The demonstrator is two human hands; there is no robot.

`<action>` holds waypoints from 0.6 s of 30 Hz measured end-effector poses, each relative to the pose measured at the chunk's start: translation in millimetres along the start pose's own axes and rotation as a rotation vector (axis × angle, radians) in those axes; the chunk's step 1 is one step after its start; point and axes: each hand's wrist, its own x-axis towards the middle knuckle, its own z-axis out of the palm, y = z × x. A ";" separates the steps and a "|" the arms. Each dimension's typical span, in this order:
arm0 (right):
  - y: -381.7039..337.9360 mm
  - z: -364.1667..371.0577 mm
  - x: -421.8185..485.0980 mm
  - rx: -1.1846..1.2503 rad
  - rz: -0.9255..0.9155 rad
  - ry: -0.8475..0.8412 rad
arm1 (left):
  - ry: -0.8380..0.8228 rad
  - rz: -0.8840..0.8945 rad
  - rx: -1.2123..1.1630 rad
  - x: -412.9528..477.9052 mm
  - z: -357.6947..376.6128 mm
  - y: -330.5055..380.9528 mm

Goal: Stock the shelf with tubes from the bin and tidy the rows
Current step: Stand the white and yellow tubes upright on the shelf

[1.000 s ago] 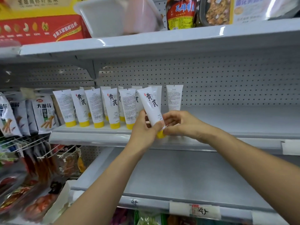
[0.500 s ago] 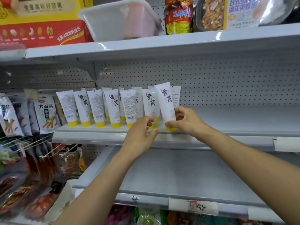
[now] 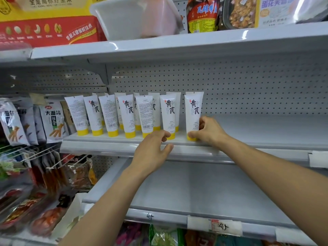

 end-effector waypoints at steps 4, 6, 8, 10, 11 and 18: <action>0.6 0.9 2.6 -0.005 0.004 -0.011 | -0.004 -0.008 0.008 0.6 1.4 -2.7; 1.1 1.6 4.3 -0.009 0.005 -0.020 | -0.006 -0.010 0.014 0.9 1.9 -2.2; 2.9 2.5 5.5 -0.020 0.015 -0.028 | -0.009 -0.007 0.024 0.8 1.7 0.3; 5.0 2.3 3.6 -0.045 0.031 -0.032 | -0.014 -0.007 0.033 -0.4 1.0 3.1; 5.8 1.1 0.8 -0.065 0.038 -0.030 | -0.017 -0.007 0.039 -1.6 0.6 4.2; 13.1 -9.3 -62.2 -0.541 -0.383 0.144 | -0.022 -0.008 0.058 -29.0 2.1 12.5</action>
